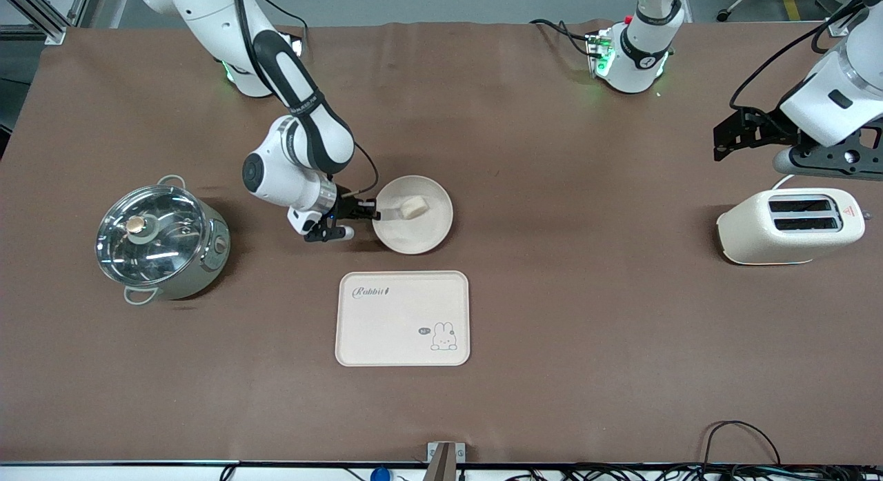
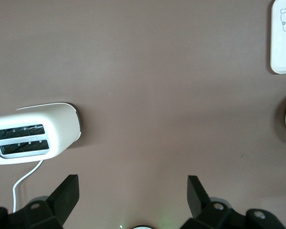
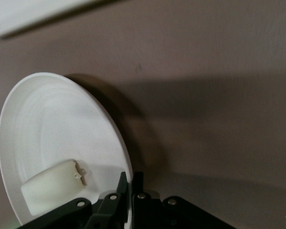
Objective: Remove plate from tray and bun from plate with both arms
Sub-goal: 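Carry the plate off the tray and lower it onto the table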
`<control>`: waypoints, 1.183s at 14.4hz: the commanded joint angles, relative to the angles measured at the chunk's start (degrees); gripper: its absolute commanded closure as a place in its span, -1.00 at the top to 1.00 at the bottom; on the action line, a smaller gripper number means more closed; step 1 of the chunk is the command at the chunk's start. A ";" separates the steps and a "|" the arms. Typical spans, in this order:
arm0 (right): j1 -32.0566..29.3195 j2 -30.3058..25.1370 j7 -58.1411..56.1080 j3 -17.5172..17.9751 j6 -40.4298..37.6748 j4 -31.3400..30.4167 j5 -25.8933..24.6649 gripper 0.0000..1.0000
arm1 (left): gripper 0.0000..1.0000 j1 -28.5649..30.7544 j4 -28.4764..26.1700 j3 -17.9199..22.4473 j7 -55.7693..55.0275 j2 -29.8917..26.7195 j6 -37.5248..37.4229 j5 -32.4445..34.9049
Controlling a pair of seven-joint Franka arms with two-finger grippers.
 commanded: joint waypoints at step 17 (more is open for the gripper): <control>0.68 -10.03 -5.32 -0.16 0.93 -11.74 4.63 1.00 | 1.00 -0.06 0.79 -0.74 0.05 1.47 -0.66 -0.01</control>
